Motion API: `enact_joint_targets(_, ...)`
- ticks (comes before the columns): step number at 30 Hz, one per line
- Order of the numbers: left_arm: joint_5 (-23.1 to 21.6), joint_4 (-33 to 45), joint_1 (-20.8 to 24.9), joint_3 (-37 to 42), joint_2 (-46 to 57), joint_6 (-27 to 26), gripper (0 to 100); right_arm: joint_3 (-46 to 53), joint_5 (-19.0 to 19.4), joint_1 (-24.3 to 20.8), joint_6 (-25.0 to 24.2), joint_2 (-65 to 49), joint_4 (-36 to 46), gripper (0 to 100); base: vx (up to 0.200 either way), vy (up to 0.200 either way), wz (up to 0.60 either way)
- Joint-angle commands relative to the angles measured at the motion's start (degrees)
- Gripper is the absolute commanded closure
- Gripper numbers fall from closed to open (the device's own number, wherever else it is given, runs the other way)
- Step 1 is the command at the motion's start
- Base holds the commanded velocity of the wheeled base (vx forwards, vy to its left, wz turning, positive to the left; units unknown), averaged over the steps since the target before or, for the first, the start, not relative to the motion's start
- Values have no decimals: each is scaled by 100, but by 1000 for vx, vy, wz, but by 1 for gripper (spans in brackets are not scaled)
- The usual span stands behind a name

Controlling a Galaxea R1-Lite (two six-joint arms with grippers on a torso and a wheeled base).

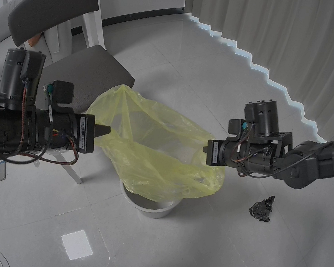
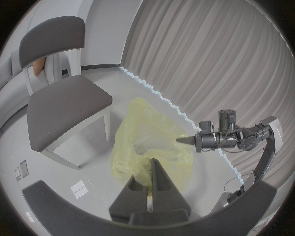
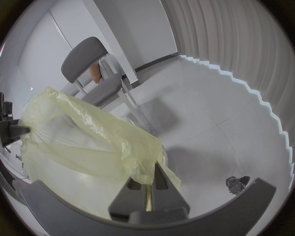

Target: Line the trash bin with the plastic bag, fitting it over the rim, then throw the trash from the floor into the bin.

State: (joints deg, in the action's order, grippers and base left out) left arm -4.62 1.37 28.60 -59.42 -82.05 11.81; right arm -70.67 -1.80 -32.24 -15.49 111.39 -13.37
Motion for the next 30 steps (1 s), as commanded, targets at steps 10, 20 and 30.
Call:
enact_joint_targets(10,-127,-1675,-417,993,-865,427,100,-413,49,-256,-261,929,-43,100,0,0,0)
enact_joint_targets(20,-259,-2554,-619,1011,-1840,620,100,-413,31,-142,-314,1395,-78,100,0,0,0)
enact_joint_targets(30,-364,-3336,-777,914,-2869,796,100,-1054,198,245,-296,2194,-377,100,0,0,0)
